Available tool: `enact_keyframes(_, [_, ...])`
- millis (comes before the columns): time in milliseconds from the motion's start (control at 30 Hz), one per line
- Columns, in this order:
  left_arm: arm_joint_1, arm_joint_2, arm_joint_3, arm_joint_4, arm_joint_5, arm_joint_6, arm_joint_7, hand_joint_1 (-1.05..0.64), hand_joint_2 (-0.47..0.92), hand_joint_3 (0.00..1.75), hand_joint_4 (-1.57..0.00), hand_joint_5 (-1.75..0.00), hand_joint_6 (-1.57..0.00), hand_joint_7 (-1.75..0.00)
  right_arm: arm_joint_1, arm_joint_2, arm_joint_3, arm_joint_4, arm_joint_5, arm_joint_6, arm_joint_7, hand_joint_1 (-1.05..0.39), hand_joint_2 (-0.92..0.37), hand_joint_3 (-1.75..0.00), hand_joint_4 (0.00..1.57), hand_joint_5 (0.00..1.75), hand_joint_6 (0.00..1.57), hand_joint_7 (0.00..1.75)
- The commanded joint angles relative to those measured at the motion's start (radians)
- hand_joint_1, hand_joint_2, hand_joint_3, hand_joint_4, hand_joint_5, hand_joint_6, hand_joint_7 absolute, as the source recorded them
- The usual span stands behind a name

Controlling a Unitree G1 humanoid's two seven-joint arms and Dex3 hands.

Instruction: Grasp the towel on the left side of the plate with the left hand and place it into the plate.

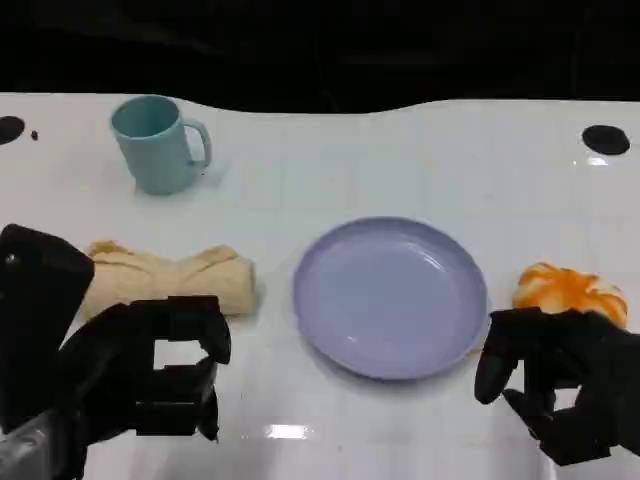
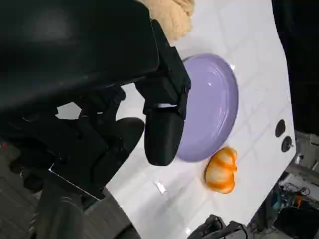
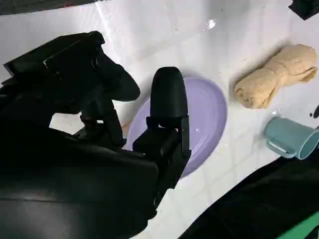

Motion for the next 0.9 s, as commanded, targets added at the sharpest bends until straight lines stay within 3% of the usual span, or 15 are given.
enact_keyframes(33, [-0.001,0.017,0.004,-0.003,0.006,-0.012,-0.007,-0.03,0.45,1.44,-0.88,-1.75,-0.82,-1.60,-0.006,-0.006,-0.001,0.001,0.000,-0.009,-0.005,0.01,-0.55,-1.12,0.75,1.75,0.71,1.43])
enact_keyframes(900, [0.000,0.020,0.004,-0.003,0.009,-0.014,-0.007,-0.03,0.45,1.44,-0.88,-1.75,-0.81,-1.61,-0.009,-0.005,0.001,-0.002,-0.005,0.000,-0.005,0.00,-0.55,-1.11,0.74,1.75,0.71,1.42])
